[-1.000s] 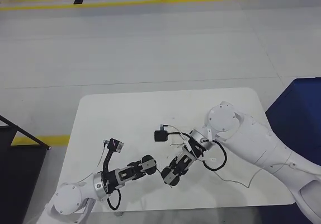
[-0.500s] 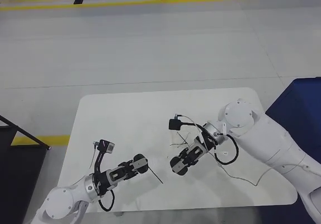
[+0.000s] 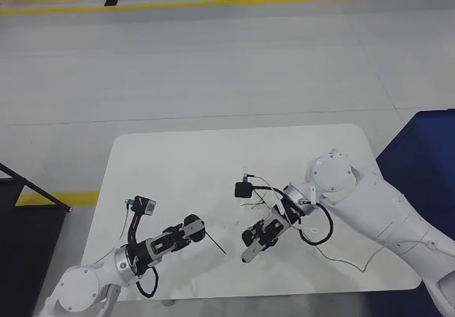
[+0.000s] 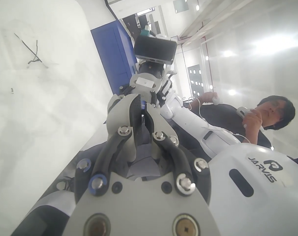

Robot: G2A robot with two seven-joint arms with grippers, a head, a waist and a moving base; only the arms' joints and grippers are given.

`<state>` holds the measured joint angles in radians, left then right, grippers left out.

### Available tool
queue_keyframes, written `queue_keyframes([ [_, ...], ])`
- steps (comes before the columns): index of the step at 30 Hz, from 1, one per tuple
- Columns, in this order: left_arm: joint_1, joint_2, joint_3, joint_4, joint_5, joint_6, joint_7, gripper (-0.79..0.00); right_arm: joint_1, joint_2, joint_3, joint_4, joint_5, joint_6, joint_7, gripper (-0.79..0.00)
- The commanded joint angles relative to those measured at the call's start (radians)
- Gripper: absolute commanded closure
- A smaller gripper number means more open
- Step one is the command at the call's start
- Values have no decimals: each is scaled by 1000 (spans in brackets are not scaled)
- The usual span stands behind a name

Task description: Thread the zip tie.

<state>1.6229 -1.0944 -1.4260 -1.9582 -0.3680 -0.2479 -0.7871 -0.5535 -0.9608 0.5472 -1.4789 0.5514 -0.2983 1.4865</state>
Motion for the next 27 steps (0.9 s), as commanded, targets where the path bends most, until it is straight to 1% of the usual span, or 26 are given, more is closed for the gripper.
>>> queue_keyframes([
  [1, 5, -4, 2, -11, -58, 11, 56, 0, -15, -6, 12, 15, 24, -61, -52, -785],
  [5, 17, -12, 13, -15, -48, -31, 173, 0, -55, -16, 51, 32, 128, -187, -152, -785],
  [7, 22, -16, 30, -19, -67, -37, 203, 0, -79, -19, 66, 27, 188, -228, -193, -785],
  [13, 28, -25, 82, -35, -45, -60, 263, 0, -117, -43, 77, 29, 315, -286, -251, -785],
  [18, 23, -27, 92, -32, -40, -56, 273, 0, -112, -66, 70, 97, 317, -287, -251, -785],
  [19, 23, -27, 92, -32, -40, -56, 273, 0, -110, -72, 70, 106, 325, -288, -253, -767],
  [21, 22, -27, 93, -34, -40, -54, 279, 0, -104, -80, 69, 130, 322, -281, -245, -573],
  [22, 22, -28, 93, -36, -40, -51, 287, 0, -101, -85, 68, 143, 315, -279, -244, -539],
  [24, 22, -29, 94, -38, -39, -48, 298, 0, -99, -95, 62, 154, 317, -275, -240, -502],
  [25, 22, -29, 95, -38, -40, -47, 300, 0, -97, -100, 59, 160, 310, -273, -238, -434],
  [26, 21, -30, 95, -36, -40, -45, 303, 0, -95, -105, 55, 163, 302, -273, -237, -388],
  [27, 19, -30, 95, -34, -36, -46, 308, 0, -95, -110, 51, 165, 299, -270, -235, -379],
])
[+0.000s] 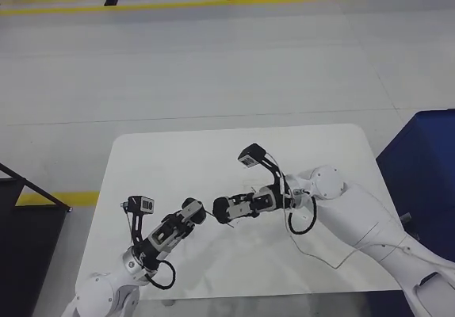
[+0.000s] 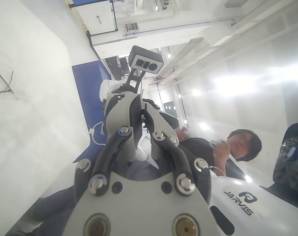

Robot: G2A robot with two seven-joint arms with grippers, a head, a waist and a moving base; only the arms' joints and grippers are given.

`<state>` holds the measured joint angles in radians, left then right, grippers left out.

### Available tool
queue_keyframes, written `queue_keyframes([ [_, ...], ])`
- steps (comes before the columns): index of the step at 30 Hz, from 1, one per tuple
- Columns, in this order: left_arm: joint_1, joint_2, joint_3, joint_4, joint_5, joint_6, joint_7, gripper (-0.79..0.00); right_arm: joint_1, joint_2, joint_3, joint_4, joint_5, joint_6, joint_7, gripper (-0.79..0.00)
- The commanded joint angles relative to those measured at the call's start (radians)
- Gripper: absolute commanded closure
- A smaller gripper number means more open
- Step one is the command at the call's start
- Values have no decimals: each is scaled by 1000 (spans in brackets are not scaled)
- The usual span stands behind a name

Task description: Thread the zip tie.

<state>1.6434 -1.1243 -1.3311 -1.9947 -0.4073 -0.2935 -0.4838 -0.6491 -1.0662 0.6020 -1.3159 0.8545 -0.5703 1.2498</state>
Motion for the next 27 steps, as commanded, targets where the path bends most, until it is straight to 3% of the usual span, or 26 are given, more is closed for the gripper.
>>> queue_keyframes([
  [1, -3, -1, 1, 3, 6, -2, 11, 0, 2, -10, -6, 5, -8, 1, 1, -369],
  [9, 1, -5, 7, 0, 6, -11, 21, 0, -5, -35, 4, 27, -26, -23, -22, -332],
  [13, 3, -5, 5, 0, 6, -14, 17, 0, -10, -44, 15, 43, -19, -16, -16, -240],
  [16, 4, -6, 3, -1, 5, -14, 16, 0, -12, -50, 21, 50, -26, -7, -7, -231],
  [18, 3, -6, 1, -2, 11, -17, 15, 0, -14, -54, 24, 54, -31, -3, -3, -163],
  [27, 6, -9, 5, -2, 38, -31, 22, 0, -20, -71, 41, 67, -48, 12, 12, -117],
])
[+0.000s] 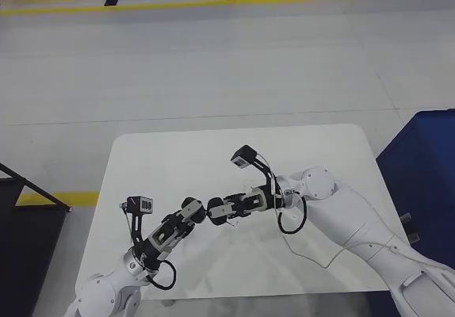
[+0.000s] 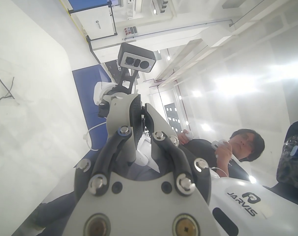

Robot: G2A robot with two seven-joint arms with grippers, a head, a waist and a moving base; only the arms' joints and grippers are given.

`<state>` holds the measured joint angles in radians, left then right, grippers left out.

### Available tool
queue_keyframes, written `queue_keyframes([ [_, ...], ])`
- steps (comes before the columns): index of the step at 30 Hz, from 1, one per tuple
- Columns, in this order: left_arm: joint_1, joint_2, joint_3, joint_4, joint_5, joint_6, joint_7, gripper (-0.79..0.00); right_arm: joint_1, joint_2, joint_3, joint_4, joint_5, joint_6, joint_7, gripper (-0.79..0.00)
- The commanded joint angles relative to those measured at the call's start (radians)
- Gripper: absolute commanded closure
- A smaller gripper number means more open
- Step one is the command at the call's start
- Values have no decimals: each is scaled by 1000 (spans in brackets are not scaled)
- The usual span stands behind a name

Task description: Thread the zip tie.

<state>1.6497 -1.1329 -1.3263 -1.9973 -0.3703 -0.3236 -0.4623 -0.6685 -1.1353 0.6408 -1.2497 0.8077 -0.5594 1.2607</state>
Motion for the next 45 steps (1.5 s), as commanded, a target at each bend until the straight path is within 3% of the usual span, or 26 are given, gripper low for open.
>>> queue_keyframes([
  [1, 0, -1, 1, 1, 2, -1, 1, 0, -2, -3, 4, 1, -4, 3, 3, -123],
  [7, 1, -2, -1, 1, 8, -7, 1, 0, -7, -12, 17, 5, -17, 10, 10, -86],
  [8, 1, -2, -1, 1, 9, -7, 1, 0, -8, -14, 19, 5, -18, 13, 13, -12],
  [9, 2, -2, -1, 1, 9, -8, 1, 0, -9, -15, 21, 6, -18, 14, 14, 0],
  [15, 4, -3, -6, 1, 8, -13, -2, 0, -13, -24, 33, 10, -27, 22, 22, 0],
  [17, 7, -3, -8, 0, 9, -17, -1, -157, -15, -27, 38, 11, -28, 23, 23, 0],
  [19, 9, -3, -11, -1, 9, -21, -4, -474, -16, -29, 43, 12, -27, 26, 26, 0],
  [20, 10, -3, -12, -2, 10, -23, -5, -785, -17, -30, 46, 13, -28, 28, 28, 0],
  [29, 37, 2, -92, -3, 9, -108, -20, -785, -18, -21, 106, -33, -28, 85, 86, 0],
  [36, 37, 2, -92, -3, 9, -108, -20, -785, -22, -13, 131, -42, -45, 106, 106, 0],
  [41, 20, 1, -53, 19, 171, -40, -7, -785, -23, 3, 174, -191, -174, 95, 95, 0],
  [45, -14, -9, -4, 78, 145, 86, 56, -785, -66, 34, 244, -306, -139, 128, 129, 0],
])
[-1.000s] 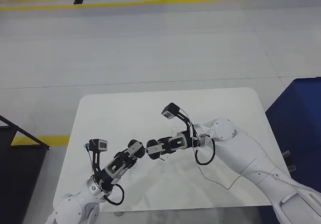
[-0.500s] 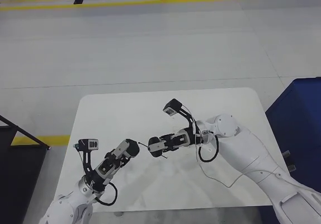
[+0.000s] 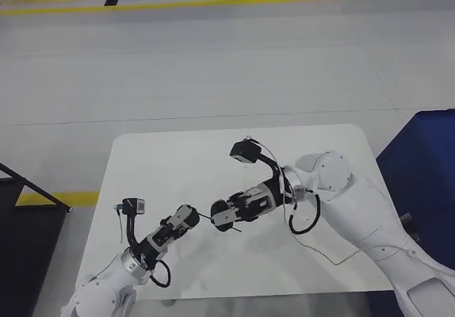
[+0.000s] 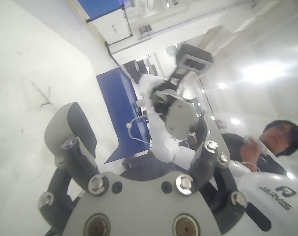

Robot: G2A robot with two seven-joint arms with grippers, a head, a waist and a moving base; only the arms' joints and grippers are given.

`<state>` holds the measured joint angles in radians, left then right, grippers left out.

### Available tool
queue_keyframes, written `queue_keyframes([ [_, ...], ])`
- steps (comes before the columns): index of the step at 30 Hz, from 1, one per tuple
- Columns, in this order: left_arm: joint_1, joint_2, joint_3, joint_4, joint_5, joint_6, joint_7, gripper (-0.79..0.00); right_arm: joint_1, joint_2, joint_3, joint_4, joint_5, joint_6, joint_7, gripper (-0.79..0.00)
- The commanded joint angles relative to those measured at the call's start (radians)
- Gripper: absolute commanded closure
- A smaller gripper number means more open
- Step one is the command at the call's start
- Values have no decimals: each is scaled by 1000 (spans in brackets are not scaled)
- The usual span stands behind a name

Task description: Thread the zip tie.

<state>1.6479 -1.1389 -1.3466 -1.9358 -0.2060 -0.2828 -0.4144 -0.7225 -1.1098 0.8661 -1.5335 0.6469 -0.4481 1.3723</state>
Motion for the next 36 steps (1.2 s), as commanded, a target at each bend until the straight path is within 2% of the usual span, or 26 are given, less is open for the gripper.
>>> queue_keyframes([
  [1, -23, -5, 29, 30, -18, 71, 16, -785, -29, 16, 52, 3, 51, 10, 10, 0],
  [6, -30, -5, 38, 36, 8, 85, 24, -785, -29, 16, 52, 3, 51, 10, 10, 0],
  [9, -30, -5, 38, 36, 8, 85, 24, -785, -48, 8, 22, -34, 101, 20, 20, 0],
  [20, -30, -5, 38, 36, 8, 85, 24, -785, 141, -19, 15, -331, 22, -50, -50, 0],
  [26, -30, -5, 38, 36, 8, 85, 24, -785, 206, -19, 66, -395, 46, -109, -109, 0],
  [33, -30, -5, 38, 36, 8, 85, 24, -785, 232, -8, 163, -456, 68, -165, -165, 0],
  [36, -30, -5, 38, 36, 8, 85, 24, -785, 213, 5, 234, -491, -69, -202, -202, 0],
])
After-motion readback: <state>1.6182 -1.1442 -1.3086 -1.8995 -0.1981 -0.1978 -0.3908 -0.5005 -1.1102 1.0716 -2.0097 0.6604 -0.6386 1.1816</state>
